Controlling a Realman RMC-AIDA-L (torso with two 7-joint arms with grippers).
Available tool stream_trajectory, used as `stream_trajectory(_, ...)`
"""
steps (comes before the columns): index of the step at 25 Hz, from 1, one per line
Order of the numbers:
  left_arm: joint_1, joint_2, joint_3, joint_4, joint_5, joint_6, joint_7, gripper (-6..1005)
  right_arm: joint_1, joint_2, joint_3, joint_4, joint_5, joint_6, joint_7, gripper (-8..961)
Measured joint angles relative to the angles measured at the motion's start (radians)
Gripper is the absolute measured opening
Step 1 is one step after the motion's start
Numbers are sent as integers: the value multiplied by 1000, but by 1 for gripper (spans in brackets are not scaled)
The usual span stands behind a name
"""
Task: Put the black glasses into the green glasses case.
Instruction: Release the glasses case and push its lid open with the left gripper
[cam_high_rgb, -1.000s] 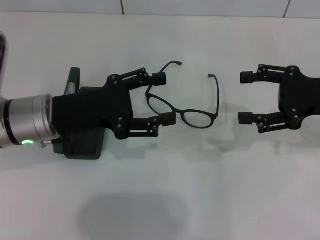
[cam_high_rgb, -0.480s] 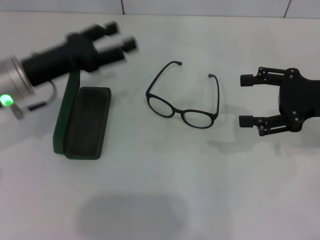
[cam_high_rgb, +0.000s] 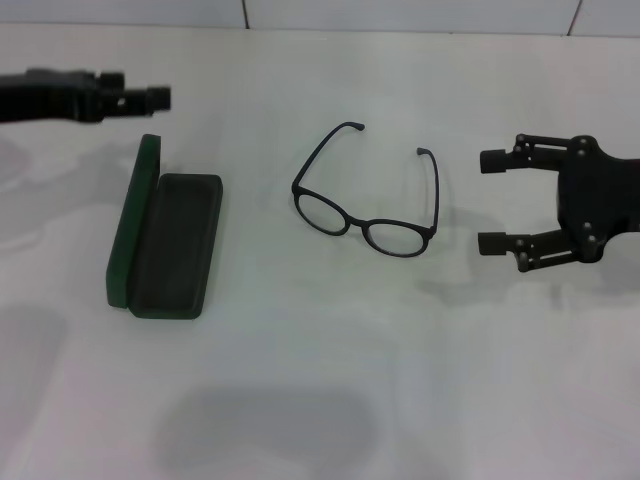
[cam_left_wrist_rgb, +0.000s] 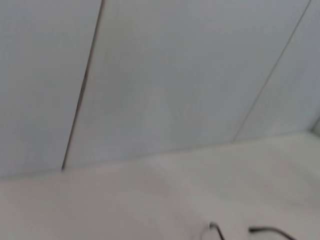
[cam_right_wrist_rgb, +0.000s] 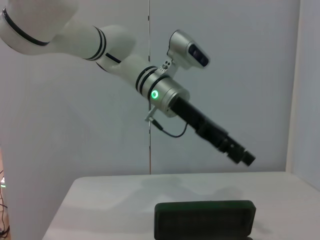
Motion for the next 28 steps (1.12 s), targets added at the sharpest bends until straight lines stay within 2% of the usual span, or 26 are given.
stream_trajectory(4,36,0,0,-8,46,7,-10,799,-7,4,0,-12,0,4,0,888)
stream_trajectory(9,50,-2,-1,-4,74,3,-9,788,-3,10,0,-13,0,4,1,888)
stream_trajectory(28,3,-7,-1,70,257,-89,-39,746,1,23,-3,-34,-17,8,0,887)
